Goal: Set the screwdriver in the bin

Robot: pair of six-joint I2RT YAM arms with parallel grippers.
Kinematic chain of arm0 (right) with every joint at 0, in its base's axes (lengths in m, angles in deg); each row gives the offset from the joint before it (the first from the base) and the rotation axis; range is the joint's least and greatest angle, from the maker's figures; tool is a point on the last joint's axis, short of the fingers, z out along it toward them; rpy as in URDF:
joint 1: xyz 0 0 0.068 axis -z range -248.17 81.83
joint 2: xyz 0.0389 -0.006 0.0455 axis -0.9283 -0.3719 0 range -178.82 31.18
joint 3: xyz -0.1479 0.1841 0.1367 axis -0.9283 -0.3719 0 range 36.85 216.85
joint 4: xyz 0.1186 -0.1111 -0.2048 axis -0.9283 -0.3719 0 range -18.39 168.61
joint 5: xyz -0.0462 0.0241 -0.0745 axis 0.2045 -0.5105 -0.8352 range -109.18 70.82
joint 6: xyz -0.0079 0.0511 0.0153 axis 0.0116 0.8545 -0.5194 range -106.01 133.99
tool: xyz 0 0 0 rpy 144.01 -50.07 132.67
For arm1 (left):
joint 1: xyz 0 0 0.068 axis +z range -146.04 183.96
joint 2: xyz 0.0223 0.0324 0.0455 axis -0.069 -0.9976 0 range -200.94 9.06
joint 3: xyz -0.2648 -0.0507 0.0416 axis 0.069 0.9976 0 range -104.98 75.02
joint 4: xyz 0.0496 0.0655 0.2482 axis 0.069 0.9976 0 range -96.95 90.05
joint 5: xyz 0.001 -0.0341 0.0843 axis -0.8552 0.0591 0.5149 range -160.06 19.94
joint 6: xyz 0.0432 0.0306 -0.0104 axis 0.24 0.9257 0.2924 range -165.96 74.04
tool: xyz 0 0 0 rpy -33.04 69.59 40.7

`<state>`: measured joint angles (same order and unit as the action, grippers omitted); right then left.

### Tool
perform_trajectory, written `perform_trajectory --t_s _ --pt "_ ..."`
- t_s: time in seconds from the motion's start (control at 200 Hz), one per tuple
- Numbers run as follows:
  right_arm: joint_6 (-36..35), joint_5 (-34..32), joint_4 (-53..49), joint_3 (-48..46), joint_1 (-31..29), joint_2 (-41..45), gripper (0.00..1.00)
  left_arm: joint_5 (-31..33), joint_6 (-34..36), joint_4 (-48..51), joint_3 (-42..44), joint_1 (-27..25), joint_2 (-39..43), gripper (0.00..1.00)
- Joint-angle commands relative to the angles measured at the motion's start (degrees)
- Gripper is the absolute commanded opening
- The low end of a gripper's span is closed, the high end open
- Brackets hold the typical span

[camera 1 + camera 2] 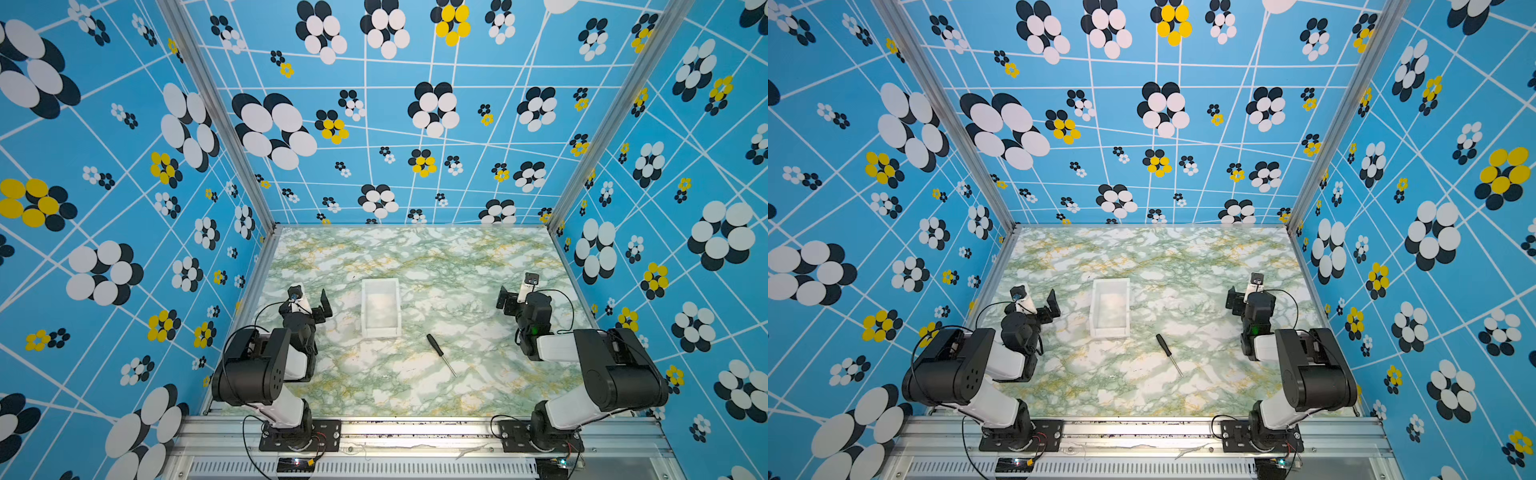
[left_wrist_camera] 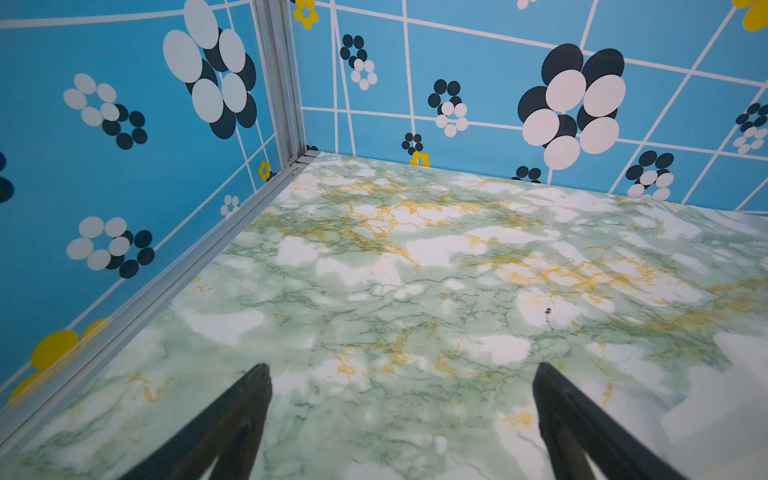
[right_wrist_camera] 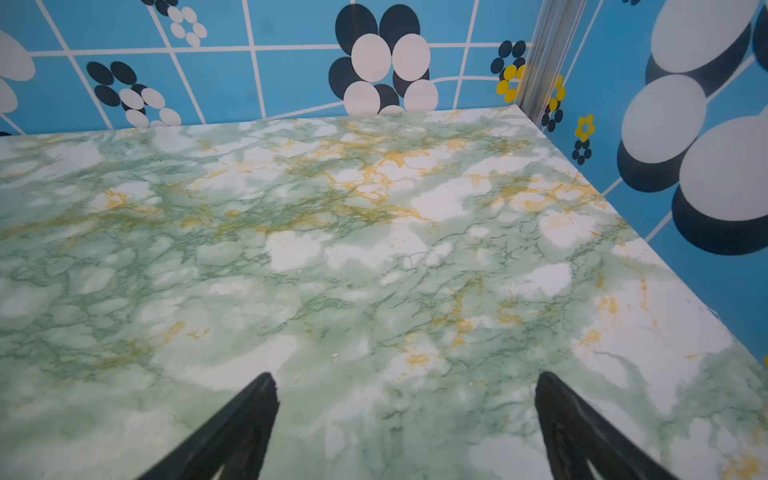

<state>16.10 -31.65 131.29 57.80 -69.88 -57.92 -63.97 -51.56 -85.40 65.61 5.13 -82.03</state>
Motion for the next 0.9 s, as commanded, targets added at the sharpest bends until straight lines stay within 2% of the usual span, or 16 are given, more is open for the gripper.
perform_trajectory --t_s 0.0,0.44,0.565,0.895 --pt "-0.05 0.86 -1.08 1.16 0.13 0.51 0.99 0.94 -0.72 -1.45 0.44 0.49 -0.76 0.99" --pt "-0.04 0.80 -1.01 1.11 0.13 0.51 0.99 0.87 -0.67 -1.42 0.44 0.48 -0.80 0.99" --pt "-0.02 0.80 -1.04 1.15 0.13 0.52 0.99 -1.81 0.33 -1.50 0.54 0.42 -0.66 0.99" --pt "0.00 0.82 -1.03 1.13 0.11 0.55 0.99 -3.04 0.76 0.00 -0.24 0.41 -0.41 0.99"
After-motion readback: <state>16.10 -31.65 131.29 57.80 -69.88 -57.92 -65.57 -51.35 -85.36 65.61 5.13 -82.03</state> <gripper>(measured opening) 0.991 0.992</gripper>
